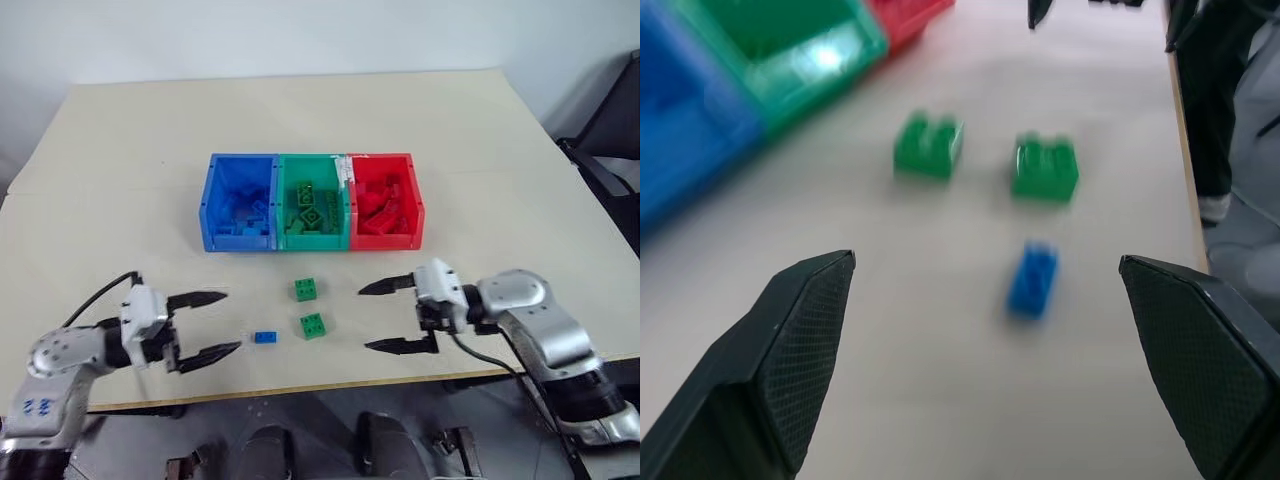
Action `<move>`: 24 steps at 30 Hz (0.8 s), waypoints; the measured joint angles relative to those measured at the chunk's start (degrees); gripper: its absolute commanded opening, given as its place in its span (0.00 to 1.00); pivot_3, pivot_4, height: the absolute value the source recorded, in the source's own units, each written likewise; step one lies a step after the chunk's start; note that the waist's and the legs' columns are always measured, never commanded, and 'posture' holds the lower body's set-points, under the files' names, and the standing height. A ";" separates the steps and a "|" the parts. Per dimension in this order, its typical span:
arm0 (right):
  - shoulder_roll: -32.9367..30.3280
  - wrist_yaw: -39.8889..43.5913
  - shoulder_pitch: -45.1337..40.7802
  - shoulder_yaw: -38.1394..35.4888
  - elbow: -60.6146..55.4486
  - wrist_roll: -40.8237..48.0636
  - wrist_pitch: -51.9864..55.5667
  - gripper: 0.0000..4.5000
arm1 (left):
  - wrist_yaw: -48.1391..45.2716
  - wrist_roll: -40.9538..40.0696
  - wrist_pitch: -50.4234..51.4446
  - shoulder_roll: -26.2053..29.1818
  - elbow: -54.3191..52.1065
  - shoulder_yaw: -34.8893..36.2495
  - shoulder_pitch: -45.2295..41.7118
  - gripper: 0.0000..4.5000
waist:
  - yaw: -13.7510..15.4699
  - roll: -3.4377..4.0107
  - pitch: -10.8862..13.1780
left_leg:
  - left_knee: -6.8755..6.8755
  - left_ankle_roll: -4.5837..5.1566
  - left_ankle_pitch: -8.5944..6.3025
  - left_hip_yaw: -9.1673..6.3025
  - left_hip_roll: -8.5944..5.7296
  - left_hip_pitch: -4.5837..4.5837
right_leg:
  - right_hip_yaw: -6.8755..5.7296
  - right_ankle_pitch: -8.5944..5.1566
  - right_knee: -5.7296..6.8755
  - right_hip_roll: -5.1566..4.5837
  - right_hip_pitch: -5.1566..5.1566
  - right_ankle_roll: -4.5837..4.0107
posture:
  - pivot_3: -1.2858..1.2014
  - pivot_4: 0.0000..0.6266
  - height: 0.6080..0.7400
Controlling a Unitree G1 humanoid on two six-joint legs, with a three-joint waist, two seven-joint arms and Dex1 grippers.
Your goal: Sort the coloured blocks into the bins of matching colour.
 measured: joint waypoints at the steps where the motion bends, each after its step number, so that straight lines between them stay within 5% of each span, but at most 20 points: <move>1: 1.40 -0.56 -1.04 1.41 0.89 -1.05 0.00 0.99 | 0.26 -0.14 -0.04 0.00 -0.30 1.22 0.86 1.00 | 0.07 0.00 0.00 | 0.01 0.00 0.00 -0.02 0.00 -0.02 | 0.00 0.00 0.01 -0.03 0.00 0.00 | 0.52 0.24 1.00; 9: 8.54 -0.67 -4.50 8.61 10.59 -7.44 -4.07 0.99 | 3.91 -0.43 0.81 -1.63 -6.32 4.05 5.38 1.00 | -0.21 -0.02 -0.01 | 0.00 0.06 -0.06 0.01 -0.07 -0.05 | -0.01 0.01 0.00 -0.01 -0.02 0.00 | 0.52 0.24 1.00; 12: 9.37 -0.61 -5.40 9.35 12.32 -8.58 -5.18 0.85 | 5.16 -1.06 2.08 -1.65 -8.43 4.07 5.42 1.00 | -0.20 -0.02 -0.01 | 0.00 0.06 -0.06 0.01 -0.07 -0.03 | -0.01 0.01 0.00 0.00 -0.02 0.00 | 0.52 0.24 1.00; 19: 11.70 -2.32 -5.34 9.53 12.65 -9.17 -5.39 0.32 | 7.23 -1.53 3.70 -2.02 -10.64 3.80 5.00 1.00 | -0.22 -0.02 -0.01 | 0.00 0.04 -0.07 0.02 -0.07 -0.03 | -0.01 0.01 0.00 0.01 -0.03 0.00 | 0.52 0.24 1.00; 24: 12.51 -4.90 -5.65 4.97 9.07 -5.08 -0.29 0.32 | 8.06 -1.82 3.78 -2.98 -10.85 3.62 4.67 1.00 | -0.20 -0.02 -0.01 | 0.00 0.04 -0.07 0.02 -0.06 -0.03 | 0.00 0.01 0.01 0.02 -0.03 0.00 | 0.52 0.24 1.00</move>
